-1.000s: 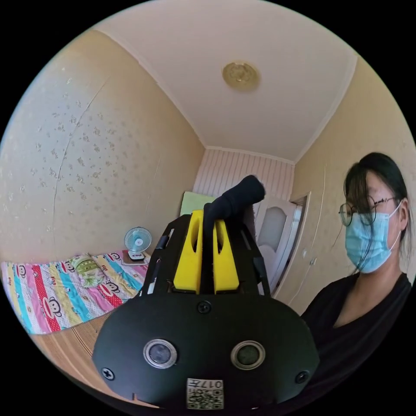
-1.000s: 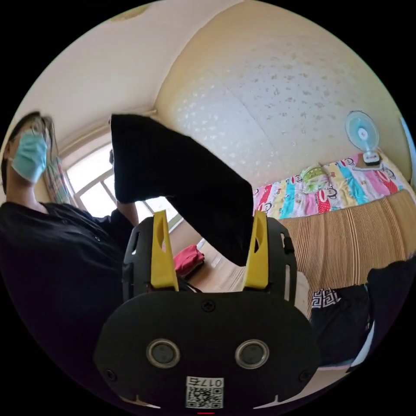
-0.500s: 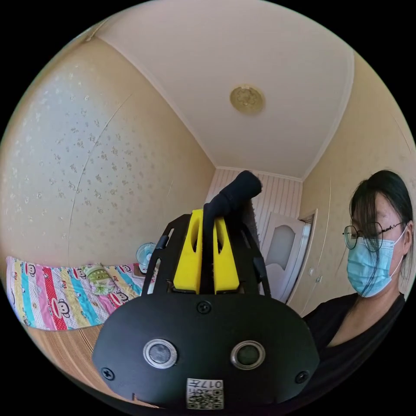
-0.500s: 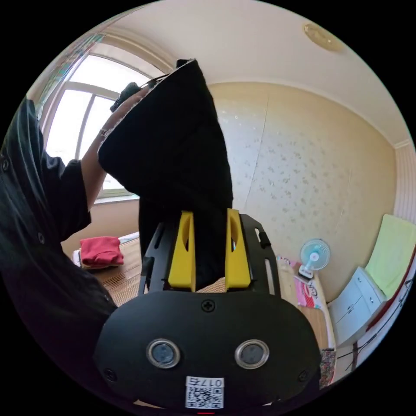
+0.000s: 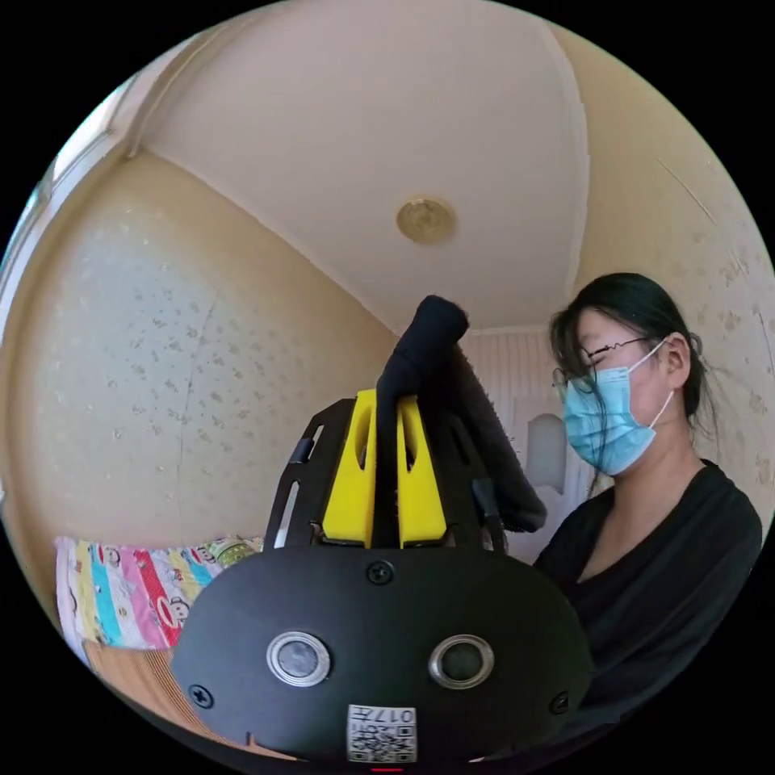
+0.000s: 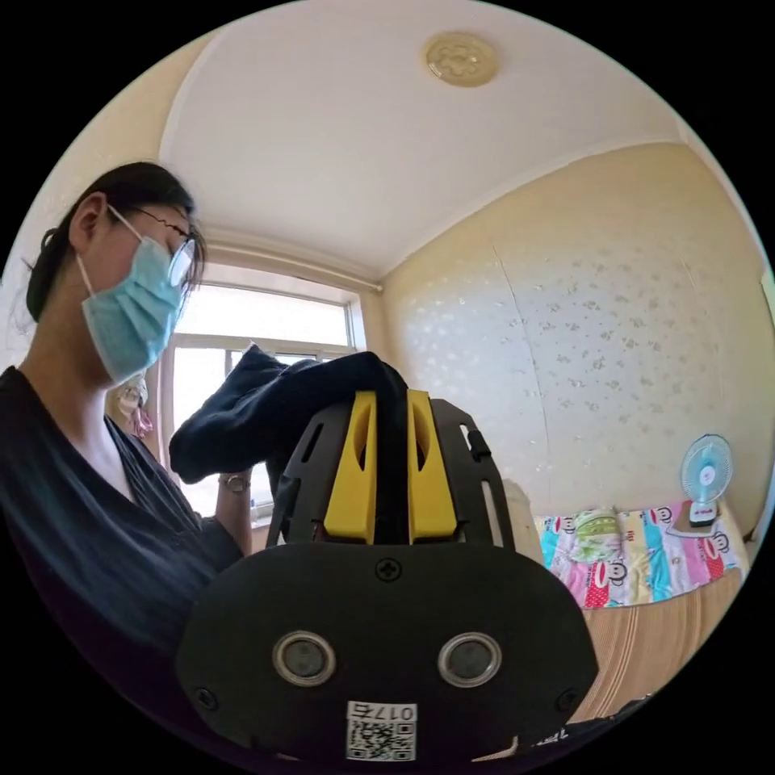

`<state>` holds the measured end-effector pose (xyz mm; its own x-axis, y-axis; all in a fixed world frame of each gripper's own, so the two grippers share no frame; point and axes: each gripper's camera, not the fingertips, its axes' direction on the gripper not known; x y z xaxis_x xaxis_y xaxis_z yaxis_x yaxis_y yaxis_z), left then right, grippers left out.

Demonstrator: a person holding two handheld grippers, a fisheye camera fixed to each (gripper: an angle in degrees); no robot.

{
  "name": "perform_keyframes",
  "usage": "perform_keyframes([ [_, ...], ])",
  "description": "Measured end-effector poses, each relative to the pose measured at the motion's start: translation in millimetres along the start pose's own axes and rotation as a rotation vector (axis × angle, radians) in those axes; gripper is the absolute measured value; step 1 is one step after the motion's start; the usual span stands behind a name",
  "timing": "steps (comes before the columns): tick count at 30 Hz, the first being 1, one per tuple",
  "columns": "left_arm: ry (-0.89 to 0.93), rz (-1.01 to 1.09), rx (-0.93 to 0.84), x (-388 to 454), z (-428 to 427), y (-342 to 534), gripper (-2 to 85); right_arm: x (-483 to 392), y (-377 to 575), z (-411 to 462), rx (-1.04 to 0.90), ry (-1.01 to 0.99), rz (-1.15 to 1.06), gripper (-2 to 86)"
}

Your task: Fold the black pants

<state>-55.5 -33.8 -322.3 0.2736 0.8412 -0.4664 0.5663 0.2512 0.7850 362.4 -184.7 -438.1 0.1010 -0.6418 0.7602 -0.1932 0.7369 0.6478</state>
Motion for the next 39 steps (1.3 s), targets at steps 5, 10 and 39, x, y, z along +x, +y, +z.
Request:
perform_keyframes([
  [5,-0.146,-0.157,-0.08,-117,68,-19,3.9,65,-19,77,-0.135,0.151,0.016,4.7],
  [10,-0.342,-0.347,-0.372,-352,233,-57,7.4,264,-63,263,-0.358,0.463,0.191,5.9],
  [39,-0.306,-1.142,-1.477,-346,-114,699,1.0,526,575,169,-1.762,0.195,0.941,5.1],
])
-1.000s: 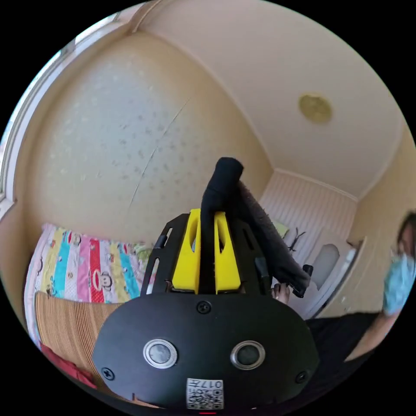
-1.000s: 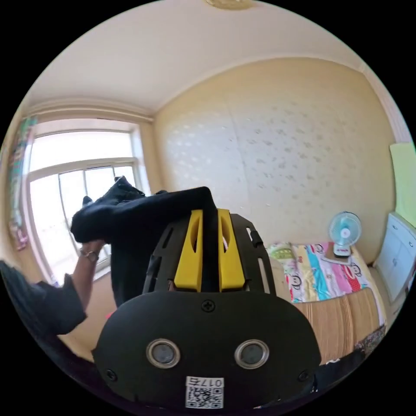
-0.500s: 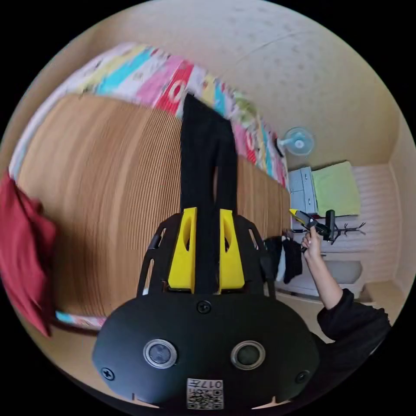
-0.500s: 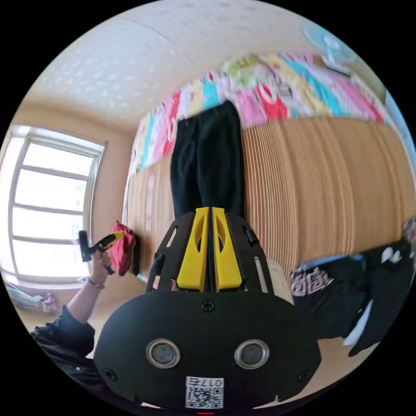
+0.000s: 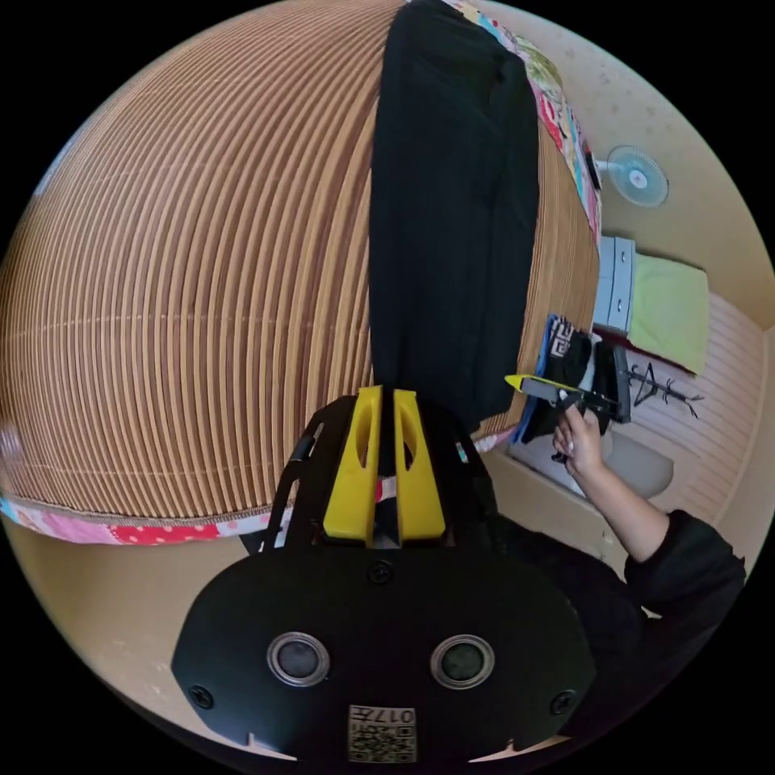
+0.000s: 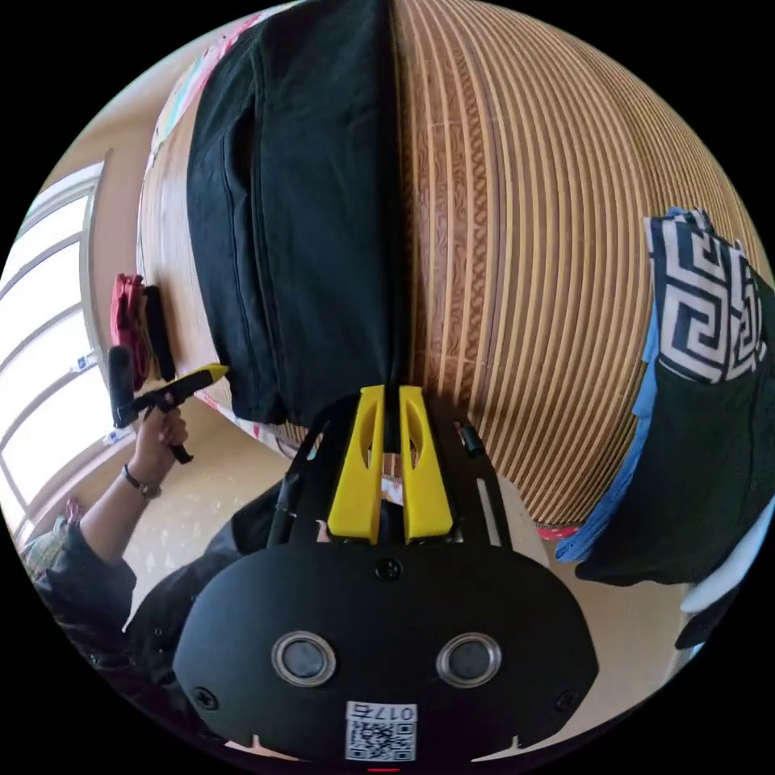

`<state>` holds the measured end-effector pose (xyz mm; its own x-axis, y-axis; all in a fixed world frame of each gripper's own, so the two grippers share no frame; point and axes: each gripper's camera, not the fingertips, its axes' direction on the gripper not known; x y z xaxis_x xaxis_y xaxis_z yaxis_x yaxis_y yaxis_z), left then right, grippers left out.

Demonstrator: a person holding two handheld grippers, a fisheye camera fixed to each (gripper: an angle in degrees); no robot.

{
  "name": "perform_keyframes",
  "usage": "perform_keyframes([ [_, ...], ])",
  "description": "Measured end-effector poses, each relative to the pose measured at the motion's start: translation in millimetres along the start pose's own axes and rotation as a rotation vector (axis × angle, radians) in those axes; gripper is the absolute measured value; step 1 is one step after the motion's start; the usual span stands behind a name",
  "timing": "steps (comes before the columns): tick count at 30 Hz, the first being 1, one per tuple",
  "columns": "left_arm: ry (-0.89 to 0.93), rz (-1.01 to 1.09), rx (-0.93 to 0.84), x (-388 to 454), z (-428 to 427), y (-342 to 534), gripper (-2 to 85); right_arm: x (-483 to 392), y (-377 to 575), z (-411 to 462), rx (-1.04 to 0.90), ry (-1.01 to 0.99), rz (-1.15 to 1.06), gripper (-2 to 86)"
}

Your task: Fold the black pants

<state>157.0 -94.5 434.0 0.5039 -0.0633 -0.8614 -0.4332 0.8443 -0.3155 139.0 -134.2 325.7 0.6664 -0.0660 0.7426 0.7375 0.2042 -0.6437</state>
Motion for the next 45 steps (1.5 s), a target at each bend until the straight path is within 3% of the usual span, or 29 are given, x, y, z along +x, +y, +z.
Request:
perform_keyframes([
  [5,-0.012,0.134,-0.003,-17,-87,69,-0.6,15,32,-42,0.025,-0.108,-0.143,3.6],
  [9,0.05,-0.166,0.107,-82,-118,146,-0.2,72,67,-53,0.077,-0.185,-0.024,3.2],
  [12,-0.033,-0.455,0.034,-116,-110,199,0.8,112,87,-46,0.086,-0.325,0.112,3.1],
  [14,0.039,-0.483,0.124,-112,-118,227,4.3,115,99,-52,0.127,-0.391,0.107,3.0],
  [17,0.162,-0.345,0.261,-69,-136,247,4.9,92,116,-77,0.194,-0.36,0.037,3.0],
  [21,0.096,-0.054,0.079,40,-125,211,5.2,56,128,-105,0.221,-0.237,-0.083,3.0],
  [24,0.08,0.151,-0.056,129,-108,183,10.6,30,130,-124,0.24,-0.224,-0.198,3.0],
  [30,-0.25,0.283,-0.199,233,-69,159,18.5,-23,121,-144,0.183,-0.174,-0.46,2.9],
  [35,-0.465,0.339,-0.422,235,-15,188,10.9,-46,118,-152,0.158,-0.126,-0.585,2.6],
  [41,-0.398,0.351,-0.343,208,-39,242,3.8,-20,100,-152,-0.004,-0.189,-0.656,1.9],
  [45,-0.361,0.315,-0.278,176,-71,276,3.7,40,56,-171,-0.068,-0.211,-0.519,1.7],
])
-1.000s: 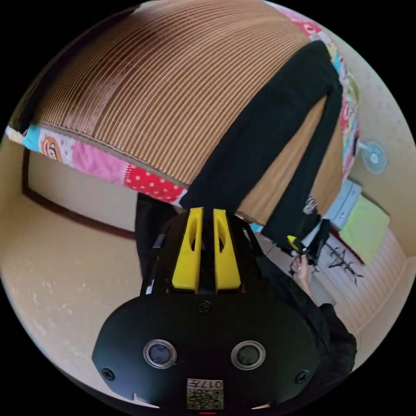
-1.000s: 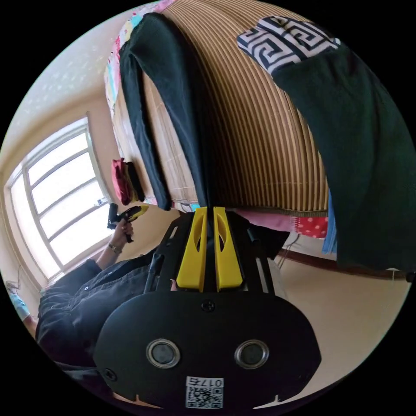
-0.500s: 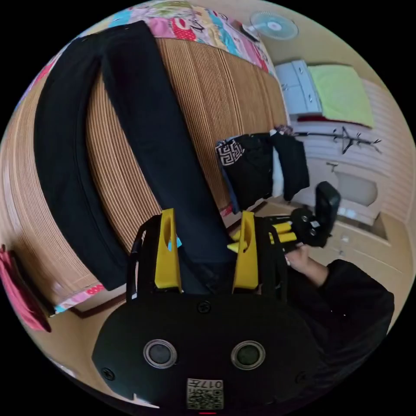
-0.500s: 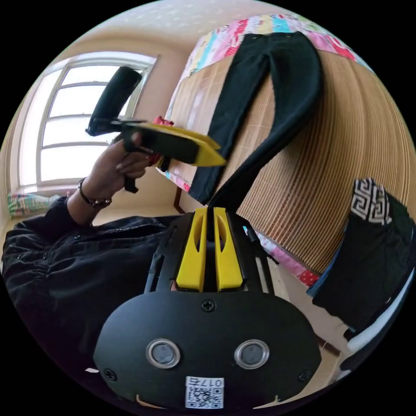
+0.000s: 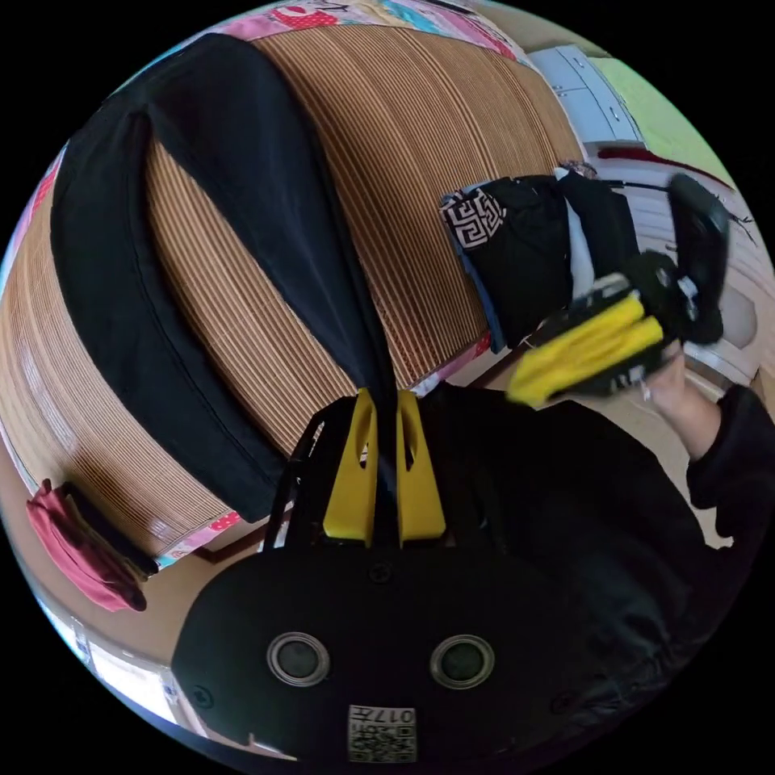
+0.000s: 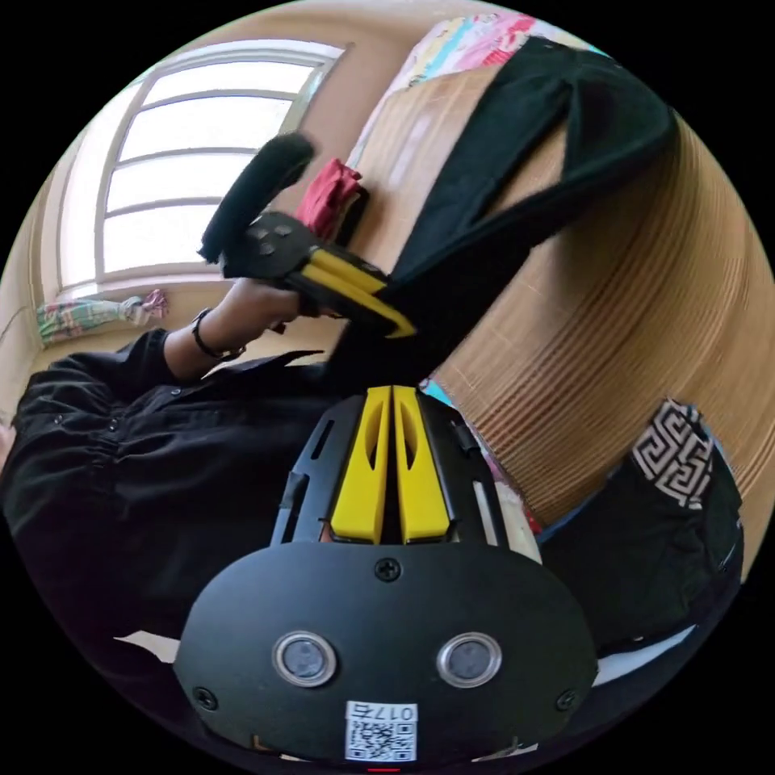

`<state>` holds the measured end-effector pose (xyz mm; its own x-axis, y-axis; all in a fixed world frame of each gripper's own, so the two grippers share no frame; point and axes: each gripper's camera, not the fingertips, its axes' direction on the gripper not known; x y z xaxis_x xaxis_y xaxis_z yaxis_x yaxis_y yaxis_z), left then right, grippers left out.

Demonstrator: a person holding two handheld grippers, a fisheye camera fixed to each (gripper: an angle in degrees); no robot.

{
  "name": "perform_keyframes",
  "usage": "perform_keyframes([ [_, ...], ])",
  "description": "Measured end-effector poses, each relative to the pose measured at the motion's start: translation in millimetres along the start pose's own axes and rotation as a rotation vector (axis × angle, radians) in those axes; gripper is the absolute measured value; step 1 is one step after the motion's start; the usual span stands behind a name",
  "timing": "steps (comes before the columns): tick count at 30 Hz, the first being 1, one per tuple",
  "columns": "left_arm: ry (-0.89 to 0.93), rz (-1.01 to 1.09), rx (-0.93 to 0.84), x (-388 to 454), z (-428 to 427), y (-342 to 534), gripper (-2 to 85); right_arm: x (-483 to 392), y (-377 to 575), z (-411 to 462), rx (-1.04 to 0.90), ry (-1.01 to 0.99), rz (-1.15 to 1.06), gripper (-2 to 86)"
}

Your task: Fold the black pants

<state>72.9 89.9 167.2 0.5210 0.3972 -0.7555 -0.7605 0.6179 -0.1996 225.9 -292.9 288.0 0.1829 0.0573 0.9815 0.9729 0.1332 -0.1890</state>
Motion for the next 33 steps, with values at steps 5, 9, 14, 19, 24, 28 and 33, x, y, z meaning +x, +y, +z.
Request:
perform_keyframes([
  [5,0.104,-0.018,0.067,-28,-6,45,3.6,110,-44,-64,0.213,-0.29,0.196,6.8],
  [9,0.278,-0.026,0.116,-66,-6,68,3.6,208,-100,-83,0.5,-0.54,0.303,10.5],
  [14,0.489,-0.043,0.177,-103,-11,92,3.5,265,-173,-95,0.743,-0.567,0.422,13.7],
  [19,0.626,-0.028,0.266,-126,-24,118,3.6,285,-259,-122,0.882,-0.455,0.434,12.4],
  [24,0.819,-0.042,0.378,-162,-4,144,3.4,267,-338,-135,0.918,-0.306,0.418,10.0],
  [28,0.955,-0.075,0.433,-186,0,164,3.2,218,-399,-153,0.855,-0.018,0.567,5.4],
  [33,1.117,-0.174,0.574,-228,-32,214,2.8,36,-514,-130,0.633,0.863,0.347,3.1],
])
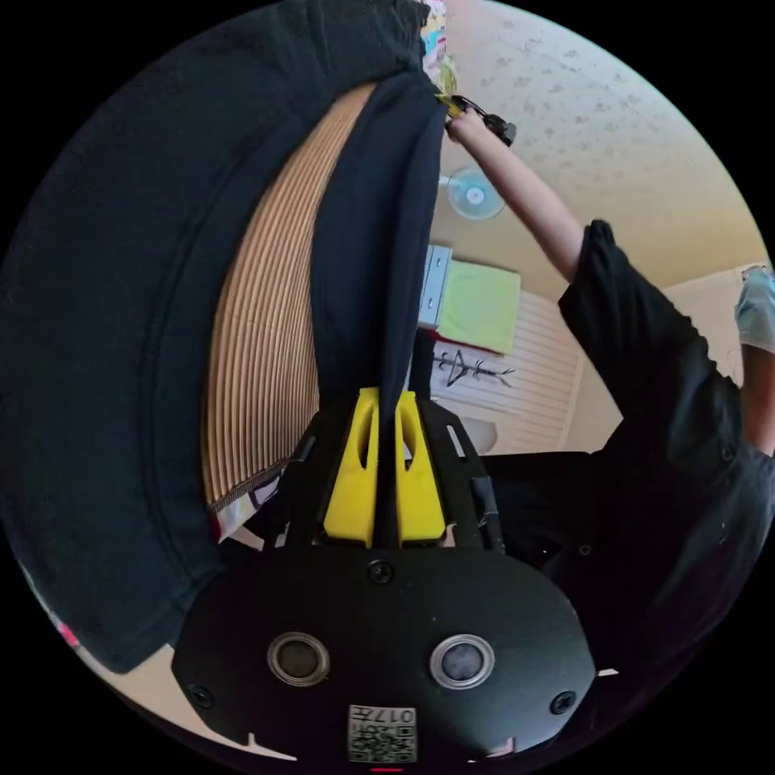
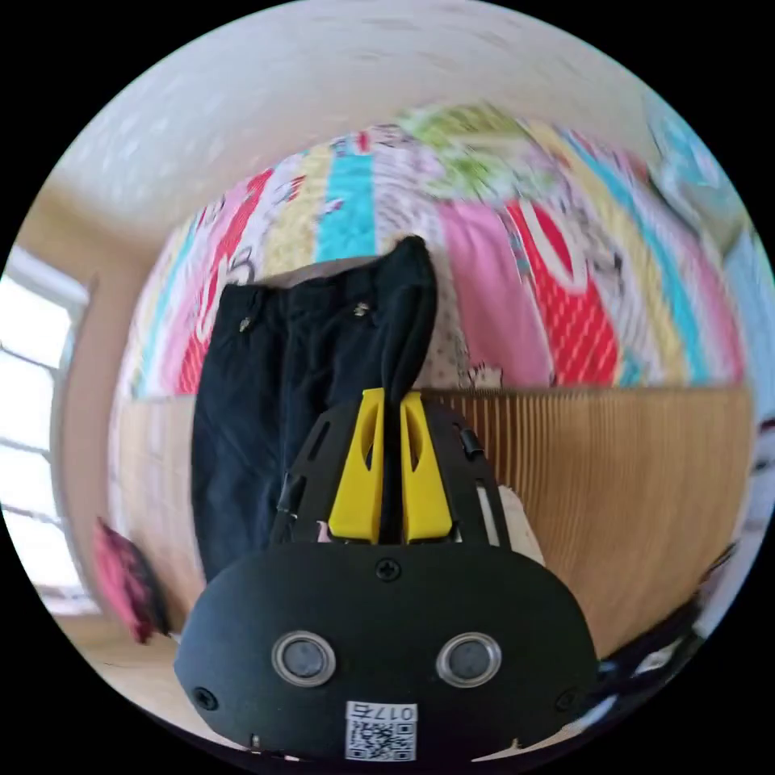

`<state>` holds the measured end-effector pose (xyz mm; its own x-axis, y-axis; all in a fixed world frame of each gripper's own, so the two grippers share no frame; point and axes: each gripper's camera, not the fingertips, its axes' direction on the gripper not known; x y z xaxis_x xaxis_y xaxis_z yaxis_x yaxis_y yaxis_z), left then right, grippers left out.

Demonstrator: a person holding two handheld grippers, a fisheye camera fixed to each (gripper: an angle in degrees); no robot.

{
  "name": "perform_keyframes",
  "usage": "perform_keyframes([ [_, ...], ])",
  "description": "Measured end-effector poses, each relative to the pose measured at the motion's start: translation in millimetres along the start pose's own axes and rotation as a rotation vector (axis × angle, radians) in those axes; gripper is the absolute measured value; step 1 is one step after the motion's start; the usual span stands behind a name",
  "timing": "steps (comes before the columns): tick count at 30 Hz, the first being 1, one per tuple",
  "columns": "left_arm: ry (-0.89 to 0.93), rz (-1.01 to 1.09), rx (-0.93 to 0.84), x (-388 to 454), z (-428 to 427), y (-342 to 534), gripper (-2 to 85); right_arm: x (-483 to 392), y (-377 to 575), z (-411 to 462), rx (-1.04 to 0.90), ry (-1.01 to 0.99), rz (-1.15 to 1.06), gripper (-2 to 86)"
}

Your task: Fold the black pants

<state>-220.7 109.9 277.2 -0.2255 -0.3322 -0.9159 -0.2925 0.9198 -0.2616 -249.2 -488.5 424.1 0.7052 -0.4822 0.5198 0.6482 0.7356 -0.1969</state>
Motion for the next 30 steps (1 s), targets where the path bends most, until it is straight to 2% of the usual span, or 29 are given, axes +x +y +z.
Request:
perform_keyframes([
  [2,-0.044,-0.009,0.022,12,-24,9,2.7,-68,-9,-15,0.018,0.004,-0.108,2.9],
  [5,-0.181,-0.047,0.057,21,-64,24,2.8,-153,-25,-10,-0.024,-0.141,-0.171,3.2],
  [7,-0.246,-0.087,0.106,18,-91,30,3.0,-199,-36,30,-0.111,-0.269,-0.193,4.3],
  [10,-0.382,-0.176,0.096,-1,-115,25,3.7,-231,-31,102,-0.268,-0.377,-0.226,6.4],
  [11,-0.377,-0.172,0.074,-8,-116,19,3.8,-232,-27,110,-0.27,-0.415,-0.22,6.6],
  [14,-0.338,-0.155,0.054,-8,-112,9,3.8,-211,7,101,-0.117,-0.594,-0.147,5.9],
  [16,-0.348,-0.134,0.062,0,-107,9,3.8,-197,48,90,-0.146,-0.76,-0.271,4.2],
  [23,-0.379,-0.149,0.08,28,-90,7,3.9,-145,233,61,-0.345,-0.618,-0.389,6.1],
  [25,-0.406,-0.153,0.043,38,-85,3,4.0,-144,304,63,-0.476,-0.606,-0.385,6.8],
  [30,-0.605,-0.067,-0.149,78,-62,-14,4.5,-188,411,60,-0.566,-0.611,-0.34,9.1],
])
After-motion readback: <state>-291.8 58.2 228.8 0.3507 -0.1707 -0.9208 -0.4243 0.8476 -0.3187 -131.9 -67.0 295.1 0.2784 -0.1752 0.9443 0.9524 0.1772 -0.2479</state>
